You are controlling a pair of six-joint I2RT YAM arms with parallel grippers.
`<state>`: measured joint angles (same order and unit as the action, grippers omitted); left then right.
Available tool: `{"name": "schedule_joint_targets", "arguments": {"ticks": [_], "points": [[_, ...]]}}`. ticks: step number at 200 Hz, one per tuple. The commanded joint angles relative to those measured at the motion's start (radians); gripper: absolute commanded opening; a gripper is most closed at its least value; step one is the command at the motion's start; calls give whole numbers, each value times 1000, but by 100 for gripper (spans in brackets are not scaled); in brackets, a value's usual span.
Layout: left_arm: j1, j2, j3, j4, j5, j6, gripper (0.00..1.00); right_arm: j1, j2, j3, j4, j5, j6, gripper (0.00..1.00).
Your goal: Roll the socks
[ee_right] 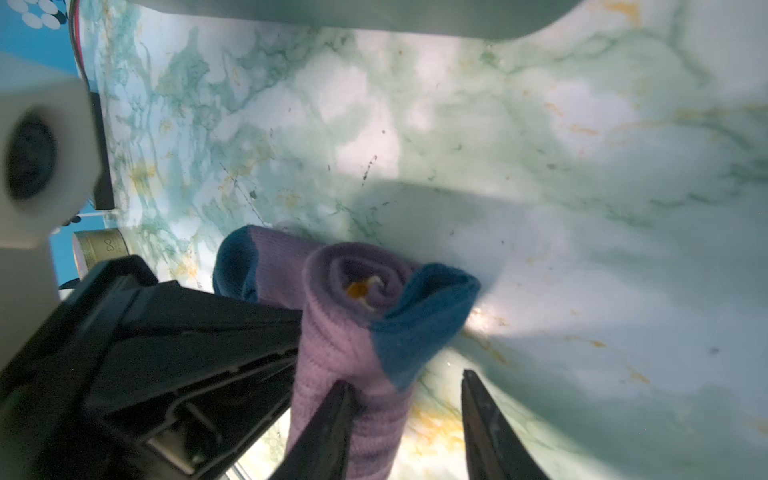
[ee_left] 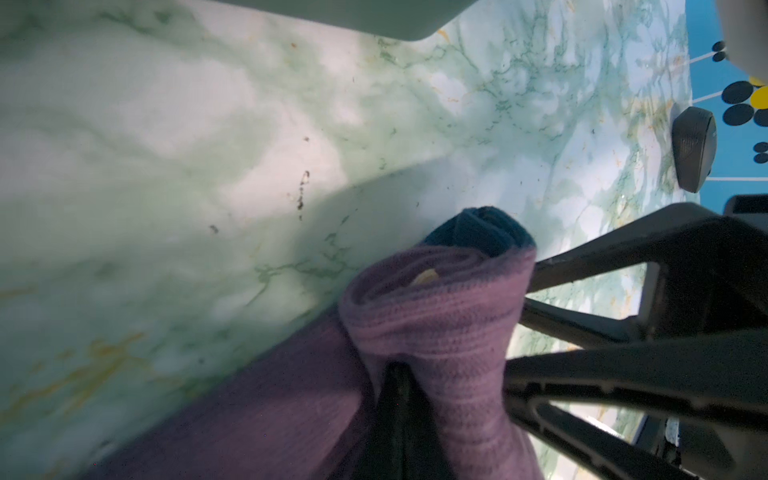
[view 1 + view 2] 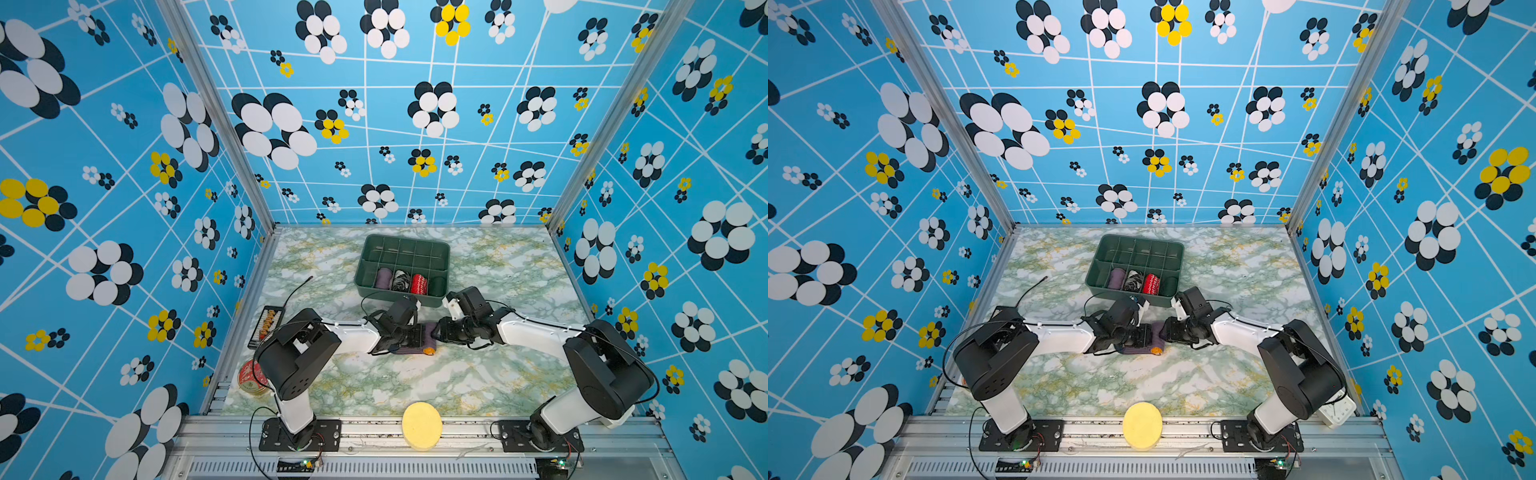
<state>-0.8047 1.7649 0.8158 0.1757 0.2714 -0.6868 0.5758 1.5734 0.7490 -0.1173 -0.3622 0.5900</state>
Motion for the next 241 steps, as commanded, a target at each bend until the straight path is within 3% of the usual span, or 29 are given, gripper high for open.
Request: {"name": "schedule_joint_targets", "arguments": {"ticks": [1,121,159,200,241], "points": [[0,22,-28,-75,51,19,2,20,24,16,40,-18,23,45],[21,84,-81,86,126,-37,1,97,115,19,157,-40,103,42],[26,106,-89,118,141,-46,1,117,138,32,166,-39,109,30],[29,119,-90,138,151,-52,1,134,127,26,143,-4,89,0],[40,97,-98,126,140,-44,4,152,98,46,28,72,31,0]]}}
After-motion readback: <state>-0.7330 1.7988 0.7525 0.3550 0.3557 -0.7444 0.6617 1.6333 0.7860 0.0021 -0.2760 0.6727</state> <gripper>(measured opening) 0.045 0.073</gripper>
